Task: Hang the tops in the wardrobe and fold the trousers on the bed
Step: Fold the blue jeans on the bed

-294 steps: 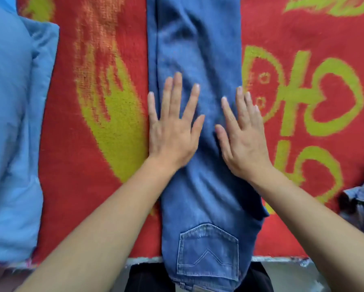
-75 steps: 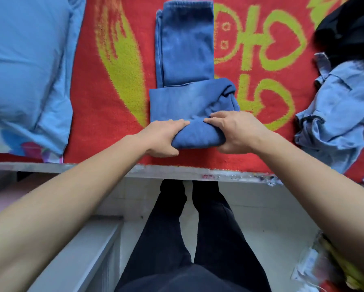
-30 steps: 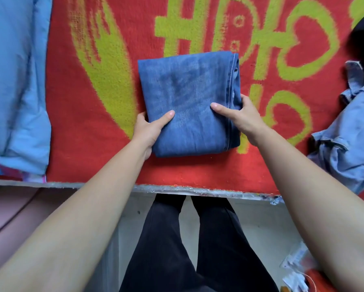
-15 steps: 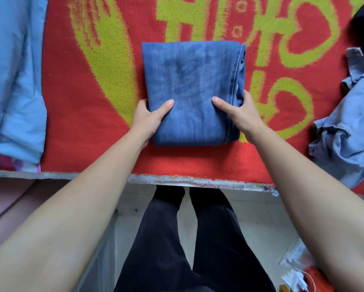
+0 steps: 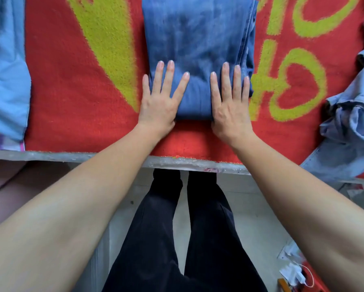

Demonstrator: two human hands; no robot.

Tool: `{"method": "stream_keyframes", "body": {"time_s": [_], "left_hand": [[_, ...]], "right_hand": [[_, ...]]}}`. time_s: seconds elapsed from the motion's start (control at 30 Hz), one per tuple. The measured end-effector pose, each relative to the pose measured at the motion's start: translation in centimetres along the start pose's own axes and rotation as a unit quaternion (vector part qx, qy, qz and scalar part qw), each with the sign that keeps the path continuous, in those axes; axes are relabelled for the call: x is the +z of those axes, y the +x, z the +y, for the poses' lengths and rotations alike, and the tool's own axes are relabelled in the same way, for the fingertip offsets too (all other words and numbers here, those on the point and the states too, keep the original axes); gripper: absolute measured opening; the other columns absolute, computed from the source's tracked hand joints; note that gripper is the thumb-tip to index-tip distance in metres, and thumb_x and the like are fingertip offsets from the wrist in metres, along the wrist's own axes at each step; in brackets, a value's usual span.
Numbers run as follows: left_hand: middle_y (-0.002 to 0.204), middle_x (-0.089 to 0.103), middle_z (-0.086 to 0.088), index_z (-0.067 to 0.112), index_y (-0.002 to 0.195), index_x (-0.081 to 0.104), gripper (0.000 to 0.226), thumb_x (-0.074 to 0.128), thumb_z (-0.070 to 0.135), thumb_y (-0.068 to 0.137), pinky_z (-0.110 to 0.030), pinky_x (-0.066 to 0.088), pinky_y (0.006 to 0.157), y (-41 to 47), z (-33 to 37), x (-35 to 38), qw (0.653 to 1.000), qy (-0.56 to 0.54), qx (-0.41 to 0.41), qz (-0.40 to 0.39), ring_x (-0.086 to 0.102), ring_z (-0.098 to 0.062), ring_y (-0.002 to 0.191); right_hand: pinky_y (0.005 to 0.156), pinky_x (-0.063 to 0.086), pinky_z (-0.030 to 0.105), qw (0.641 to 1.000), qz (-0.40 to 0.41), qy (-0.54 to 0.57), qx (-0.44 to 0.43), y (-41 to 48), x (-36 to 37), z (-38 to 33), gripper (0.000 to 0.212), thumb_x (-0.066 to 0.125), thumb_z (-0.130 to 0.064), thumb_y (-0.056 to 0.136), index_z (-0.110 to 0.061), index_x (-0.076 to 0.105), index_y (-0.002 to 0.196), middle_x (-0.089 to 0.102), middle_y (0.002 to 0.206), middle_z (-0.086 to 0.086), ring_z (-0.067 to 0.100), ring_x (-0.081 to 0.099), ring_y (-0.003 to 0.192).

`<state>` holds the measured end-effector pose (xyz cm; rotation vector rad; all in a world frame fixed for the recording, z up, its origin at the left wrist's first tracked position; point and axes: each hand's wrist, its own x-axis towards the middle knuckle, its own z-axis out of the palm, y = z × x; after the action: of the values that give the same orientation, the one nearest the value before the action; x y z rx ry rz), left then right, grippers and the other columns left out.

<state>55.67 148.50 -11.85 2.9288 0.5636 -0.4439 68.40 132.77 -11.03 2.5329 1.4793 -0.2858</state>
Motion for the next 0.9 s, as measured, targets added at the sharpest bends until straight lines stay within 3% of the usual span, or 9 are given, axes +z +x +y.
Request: {"method": "stream_keyframes", "body": {"time_s": [0.1, 0.23, 0.33, 0.4, 0.47, 0.53, 0.6, 0.73, 0.9], "left_hand": [[0.162, 0.005, -0.022, 0.019, 0.157, 0.011, 0.113, 0.081, 0.021, 0.067, -0.055, 0.024, 0.116, 0.1, -0.1, -0.9, 0.999, -0.022, 0.012, -0.030, 0.004, -0.042, 0.149], [0.163, 0.011, -0.016, 0.021, 0.156, 0.017, 0.091, 0.067, 0.016, 0.080, -0.042, 0.020, 0.120, 0.6, -1.3, -5.7, 0.989, -0.095, 0.011, -0.115, 0.009, -0.036, 0.150], [0.156, 0.028, -0.008, 0.025, 0.152, 0.032, 0.078, 0.059, 0.010, 0.080, -0.038, 0.033, 0.113, 1.0, -2.6, -12.1, 0.971, -0.185, -0.019, -0.151, 0.038, -0.033, 0.139], [0.142, 0.036, -0.008, 0.028, 0.148, 0.039, 0.073, 0.057, 0.009, 0.080, -0.039, 0.042, 0.103, -0.3, -3.1, -18.0, 0.967, -0.207, -0.033, -0.148, 0.052, -0.036, 0.121], [0.136, 0.039, -0.009, 0.030, 0.148, 0.039, 0.074, 0.059, 0.009, 0.080, -0.039, 0.045, 0.100, -1.2, -3.1, -21.1, 0.961, -0.221, -0.043, -0.163, 0.053, -0.036, 0.118], [0.143, 0.040, -0.009, 0.028, 0.151, 0.034, 0.081, 0.060, 0.006, 0.077, -0.037, 0.043, 0.103, -3.6, -3.0, -25.6, 0.960, -0.229, -0.049, -0.156, 0.048, -0.033, 0.127], [0.150, 0.041, -0.005, 0.025, 0.152, 0.032, 0.083, 0.057, 0.003, 0.076, -0.035, 0.041, 0.106, -6.4, -2.9, -29.9, 0.960, -0.246, -0.048, -0.125, 0.044, -0.028, 0.134], [0.148, 0.047, -0.001, 0.028, 0.153, 0.027, 0.085, 0.051, 0.006, 0.074, -0.034, 0.042, 0.103, -11.6, -2.6, -37.2, 0.974, -0.221, -0.054, -0.017, 0.048, -0.027, 0.131], [0.125, 0.063, -0.003, 0.031, 0.138, 0.039, 0.066, 0.059, 0.016, 0.077, -0.037, 0.045, 0.086, -17.3, -1.8, -44.2, 0.975, -0.156, -0.123, 0.100, 0.060, -0.032, 0.111]], "right_hand": [[0.118, 0.020, 0.062, 1.000, 0.000, -0.006, 0.011, 0.5, -0.3, 0.1, 0.061, 0.031, -0.007, 0.098, -0.010, 0.019, 0.158, 0.015, 0.163, 0.022, 0.049, 0.016, 0.148], [0.115, 0.031, 0.051, 0.991, -0.117, 0.059, 0.018, 1.3, -5.6, 0.6, 0.081, 0.061, -0.009, 0.084, -0.016, 0.025, 0.157, 0.025, 0.162, 0.015, 0.041, 0.026, 0.147], [0.098, 0.049, 0.043, 0.981, -0.154, 0.115, 0.003, 3.0, -13.2, 1.9, 0.072, 0.069, -0.018, 0.077, -0.023, 0.045, 0.144, 0.050, 0.142, 0.008, 0.036, 0.054, 0.123], [0.090, 0.053, 0.043, 0.976, -0.164, 0.143, 0.009, 2.6, -19.7, 2.6, 0.061, 0.067, -0.021, 0.077, -0.027, 0.052, 0.136, 0.051, 0.130, 0.009, 0.037, 0.062, 0.108], [0.088, 0.054, 0.044, 0.971, -0.171, 0.164, 0.011, 2.0, -23.2, 2.8, 0.055, 0.066, -0.021, 0.076, -0.030, 0.058, 0.129, 0.052, 0.119, 0.009, 0.037, 0.063, 0.100], [0.083, 0.054, 0.041, 0.975, -0.159, 0.153, -0.003, 0.3, -28.2, 2.6, 0.047, 0.062, -0.019, 0.072, -0.030, 0.062, 0.119, 0.056, 0.108, 0.006, 0.034, 0.063, 0.097], [0.077, 0.052, 0.037, 0.981, -0.135, 0.137, -0.021, -1.5, -32.6, 2.4, 0.046, 0.060, -0.019, 0.071, -0.031, 0.060, 0.116, 0.059, 0.104, 0.005, 0.033, 0.063, 0.097], [0.078, 0.050, 0.033, 0.991, -0.043, 0.109, -0.066, -3.8, -40.2, 2.4, 0.067, 0.057, -0.024, 0.069, -0.037, 0.050, 0.134, 0.063, 0.118, -0.003, 0.027, 0.062, 0.107], [0.078, 0.049, 0.032, 0.983, 0.040, 0.083, -0.161, -5.6, -48.2, 2.0, 0.071, 0.065, -0.034, 0.071, -0.038, 0.043, 0.139, 0.060, 0.126, -0.009, 0.022, 0.062, 0.110]]}}
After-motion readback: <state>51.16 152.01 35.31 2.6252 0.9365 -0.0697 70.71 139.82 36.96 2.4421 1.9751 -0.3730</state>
